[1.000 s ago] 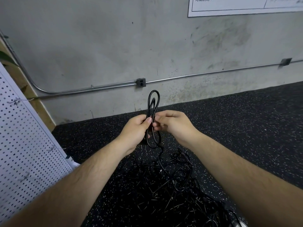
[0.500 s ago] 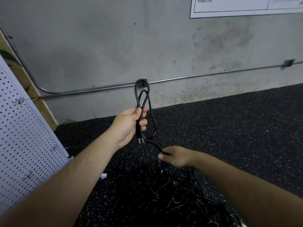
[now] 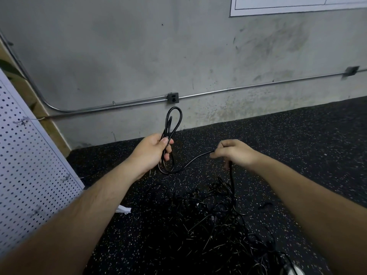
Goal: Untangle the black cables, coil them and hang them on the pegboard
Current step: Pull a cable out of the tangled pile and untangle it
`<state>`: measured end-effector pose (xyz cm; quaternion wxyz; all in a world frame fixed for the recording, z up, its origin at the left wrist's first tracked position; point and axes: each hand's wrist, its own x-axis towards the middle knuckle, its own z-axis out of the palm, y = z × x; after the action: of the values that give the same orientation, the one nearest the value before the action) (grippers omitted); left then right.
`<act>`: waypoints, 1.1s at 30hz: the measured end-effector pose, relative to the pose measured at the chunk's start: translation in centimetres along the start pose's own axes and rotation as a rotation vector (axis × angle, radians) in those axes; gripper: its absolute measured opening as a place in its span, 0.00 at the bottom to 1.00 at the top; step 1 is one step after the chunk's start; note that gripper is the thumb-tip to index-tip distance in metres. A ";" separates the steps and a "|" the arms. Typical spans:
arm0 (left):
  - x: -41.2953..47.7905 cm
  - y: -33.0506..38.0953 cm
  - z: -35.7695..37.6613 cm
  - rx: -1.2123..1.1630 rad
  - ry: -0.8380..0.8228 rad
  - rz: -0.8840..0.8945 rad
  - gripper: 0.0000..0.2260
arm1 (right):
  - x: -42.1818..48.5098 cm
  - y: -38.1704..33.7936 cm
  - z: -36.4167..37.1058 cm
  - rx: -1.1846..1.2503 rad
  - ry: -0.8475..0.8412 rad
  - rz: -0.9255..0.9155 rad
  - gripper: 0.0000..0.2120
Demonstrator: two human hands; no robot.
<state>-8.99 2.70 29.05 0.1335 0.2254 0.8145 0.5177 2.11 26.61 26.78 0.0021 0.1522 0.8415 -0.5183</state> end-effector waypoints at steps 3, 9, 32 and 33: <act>0.2 -0.3 0.5 0.058 0.062 0.032 0.10 | -0.4 -1.4 0.1 0.162 -0.063 -0.077 0.11; 0.8 -0.7 0.6 0.090 0.180 0.025 0.09 | -0.8 -2.1 -0.2 -0.141 0.123 -0.051 0.11; 1.0 -1.2 1.7 0.200 0.267 0.159 0.07 | -3.1 -7.0 0.9 -0.870 0.140 -0.281 0.17; 1.0 -1.1 1.7 0.228 0.268 0.179 0.07 | -3.0 -7.0 0.7 -0.843 0.134 -0.288 0.18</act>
<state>-9.31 4.14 27.29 -0.0491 0.2395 0.8552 0.4571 3.11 22.34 33.04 -0.0626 0.0525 0.9901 -0.1144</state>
